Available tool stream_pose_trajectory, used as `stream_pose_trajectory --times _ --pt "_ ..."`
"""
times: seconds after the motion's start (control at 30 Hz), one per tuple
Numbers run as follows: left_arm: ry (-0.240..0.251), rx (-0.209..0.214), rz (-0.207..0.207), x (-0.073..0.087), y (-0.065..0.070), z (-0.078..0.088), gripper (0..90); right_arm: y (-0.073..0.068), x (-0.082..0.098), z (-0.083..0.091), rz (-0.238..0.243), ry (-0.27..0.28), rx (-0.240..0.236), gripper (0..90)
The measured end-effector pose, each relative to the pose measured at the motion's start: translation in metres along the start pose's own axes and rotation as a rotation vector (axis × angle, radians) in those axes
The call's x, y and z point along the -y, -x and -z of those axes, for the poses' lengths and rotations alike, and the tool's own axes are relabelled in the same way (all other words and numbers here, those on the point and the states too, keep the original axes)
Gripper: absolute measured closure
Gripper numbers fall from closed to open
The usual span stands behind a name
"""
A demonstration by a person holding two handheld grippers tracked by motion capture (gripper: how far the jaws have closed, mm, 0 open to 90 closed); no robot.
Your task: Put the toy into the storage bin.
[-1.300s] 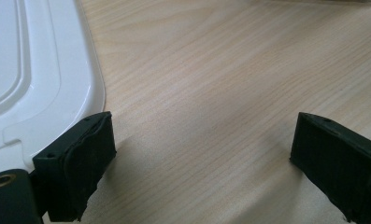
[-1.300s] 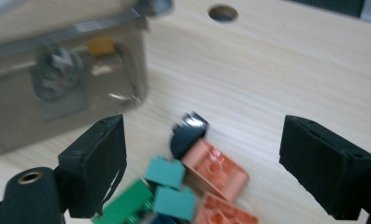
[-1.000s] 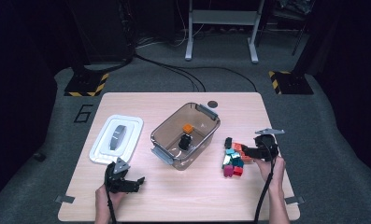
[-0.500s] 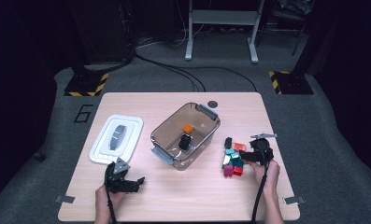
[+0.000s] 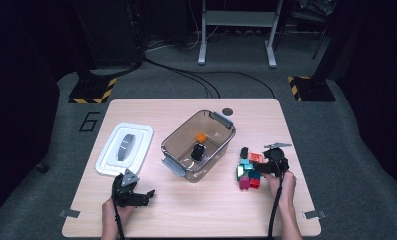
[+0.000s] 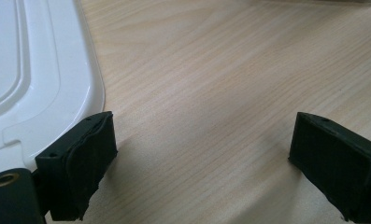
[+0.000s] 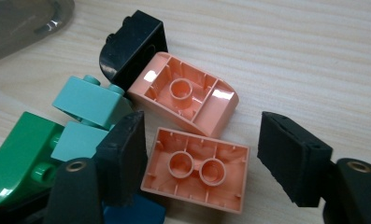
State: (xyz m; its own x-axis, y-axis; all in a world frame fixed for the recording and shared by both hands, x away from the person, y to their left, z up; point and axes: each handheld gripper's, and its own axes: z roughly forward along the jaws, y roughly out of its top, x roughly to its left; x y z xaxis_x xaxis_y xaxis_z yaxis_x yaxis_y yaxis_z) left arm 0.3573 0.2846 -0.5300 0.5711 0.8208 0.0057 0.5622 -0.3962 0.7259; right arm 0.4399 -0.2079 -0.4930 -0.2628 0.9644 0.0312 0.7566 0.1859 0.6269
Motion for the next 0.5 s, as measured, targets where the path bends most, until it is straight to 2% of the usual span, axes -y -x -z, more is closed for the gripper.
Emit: stream_pose_trajectory --times 0.2,0.5 --pt "0.000 0.000 0.000 0.0000 0.0000 0.0000 7.3 0.0055 0.0025 0.0004 -0.014 -0.009 0.005 37.7" --pt "-0.001 0.000 0.000 0.0000 0.0000 0.0000 7.3 0.0095 0.0059 0.0015 -0.039 -0.017 0.016 40.4"
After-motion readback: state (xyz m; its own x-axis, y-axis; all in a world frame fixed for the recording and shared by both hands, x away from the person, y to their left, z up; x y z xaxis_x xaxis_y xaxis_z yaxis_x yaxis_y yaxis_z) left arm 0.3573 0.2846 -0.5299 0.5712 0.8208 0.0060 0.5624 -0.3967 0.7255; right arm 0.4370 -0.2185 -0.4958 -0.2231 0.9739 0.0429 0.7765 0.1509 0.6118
